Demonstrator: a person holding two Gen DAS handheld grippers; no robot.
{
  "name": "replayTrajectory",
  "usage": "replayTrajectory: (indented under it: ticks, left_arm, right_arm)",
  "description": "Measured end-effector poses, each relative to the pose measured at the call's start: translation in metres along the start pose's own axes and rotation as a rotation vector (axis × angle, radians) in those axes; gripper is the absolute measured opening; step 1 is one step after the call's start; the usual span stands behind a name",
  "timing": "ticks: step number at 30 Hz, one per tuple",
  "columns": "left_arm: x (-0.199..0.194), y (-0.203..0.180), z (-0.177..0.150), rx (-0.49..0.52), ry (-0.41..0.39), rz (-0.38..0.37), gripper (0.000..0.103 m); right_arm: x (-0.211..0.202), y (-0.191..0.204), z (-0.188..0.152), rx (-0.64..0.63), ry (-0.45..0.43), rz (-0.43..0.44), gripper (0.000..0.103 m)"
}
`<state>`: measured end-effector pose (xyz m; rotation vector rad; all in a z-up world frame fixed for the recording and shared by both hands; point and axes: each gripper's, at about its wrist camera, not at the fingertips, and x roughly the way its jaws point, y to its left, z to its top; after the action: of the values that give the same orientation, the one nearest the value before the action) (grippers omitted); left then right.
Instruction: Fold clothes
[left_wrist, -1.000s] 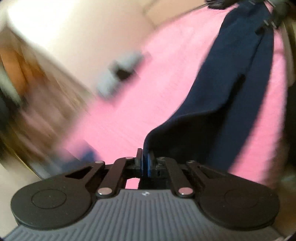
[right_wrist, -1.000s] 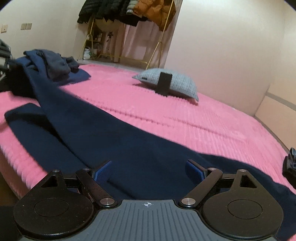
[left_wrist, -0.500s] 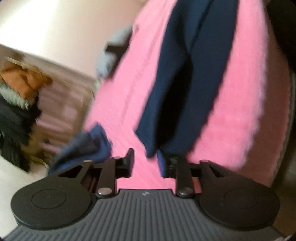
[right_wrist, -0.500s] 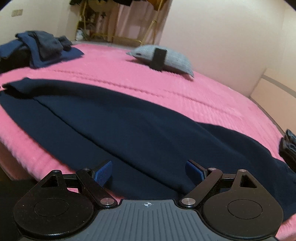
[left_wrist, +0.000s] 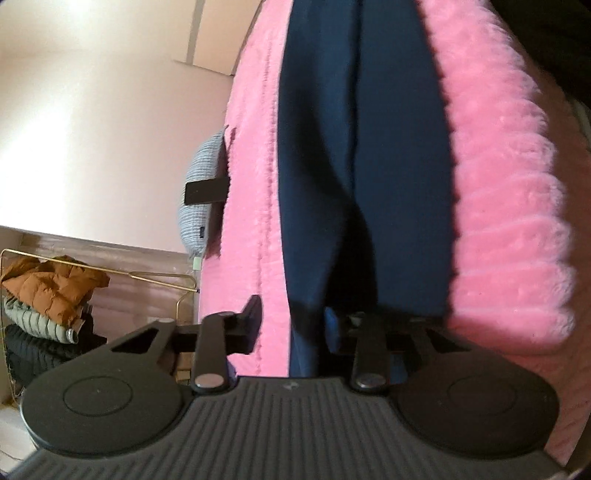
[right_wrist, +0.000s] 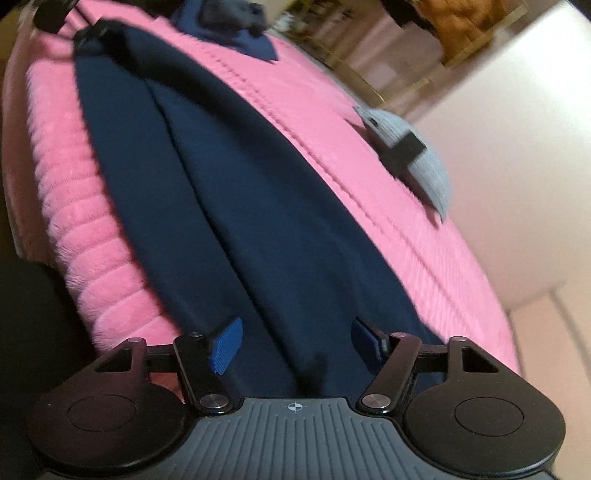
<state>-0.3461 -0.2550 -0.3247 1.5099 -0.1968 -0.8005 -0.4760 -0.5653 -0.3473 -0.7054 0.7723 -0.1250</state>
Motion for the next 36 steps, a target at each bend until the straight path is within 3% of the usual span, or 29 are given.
replayTrajectory:
  ticks: [6,7,9,11,12,18,23,30,31,32,33,34,36]
  left_arm:
    - [-0.005,-0.013,-0.004,0.086,-0.045,0.032,0.027]
    - [-0.002,-0.014,-0.005,0.094,-0.041,0.028,0.027]
    - [0.005,-0.012,-0.008,0.085,-0.023,0.019,0.024]
    - [0.014,0.0,-0.009,0.032,0.0,0.018,0.014]
    - [0.016,0.008,-0.01,-0.01,0.009,0.016,0.009]
    - [-0.003,0.04,-0.013,-0.155,-0.021,-0.065,0.004]
    - [-0.022,0.004,-0.011,-0.117,-0.017,-0.138,0.004]
    - [-0.02,-0.03,-0.014,-0.042,0.047,-0.13,0.008]
    - [-0.019,-0.027,-0.016,-0.053,0.062,-0.126,0.01]
    - [-0.019,-0.024,-0.017,-0.064,0.077,-0.121,0.01]
    - [-0.02,-0.02,-0.019,-0.082,0.086,-0.125,0.011]
    - [-0.023,-0.016,-0.019,-0.104,0.09,-0.125,0.012]
    - [-0.03,-0.009,-0.016,-0.143,0.091,-0.127,0.013]
  right_arm:
    - [0.01,0.002,-0.004,-0.09,-0.008,0.008,0.051]
    - [0.01,0.001,-0.004,-0.094,-0.008,0.013,0.046]
    - [0.012,0.0,-0.008,-0.105,0.007,0.023,0.019]
    - [0.012,-0.002,-0.011,-0.11,0.021,0.026,0.015]
    - [0.013,-0.004,-0.012,-0.107,0.022,0.021,0.0]
    - [-0.025,-0.017,-0.019,-0.087,-0.028,-0.03,0.0]
    - [-0.037,-0.003,-0.045,-0.086,0.01,0.008,0.0]
    - [-0.035,0.009,-0.054,-0.012,0.013,-0.016,0.0]
    - [-0.038,0.009,-0.055,0.0,0.012,-0.024,0.002]
    - [-0.041,0.008,-0.056,0.013,0.011,-0.032,0.021]
    - [-0.045,0.007,-0.059,0.038,0.016,-0.044,0.055]
    - [-0.051,0.005,-0.064,0.075,0.016,-0.074,0.069]
    - [-0.063,-0.005,-0.08,0.19,0.03,-0.108,0.073]
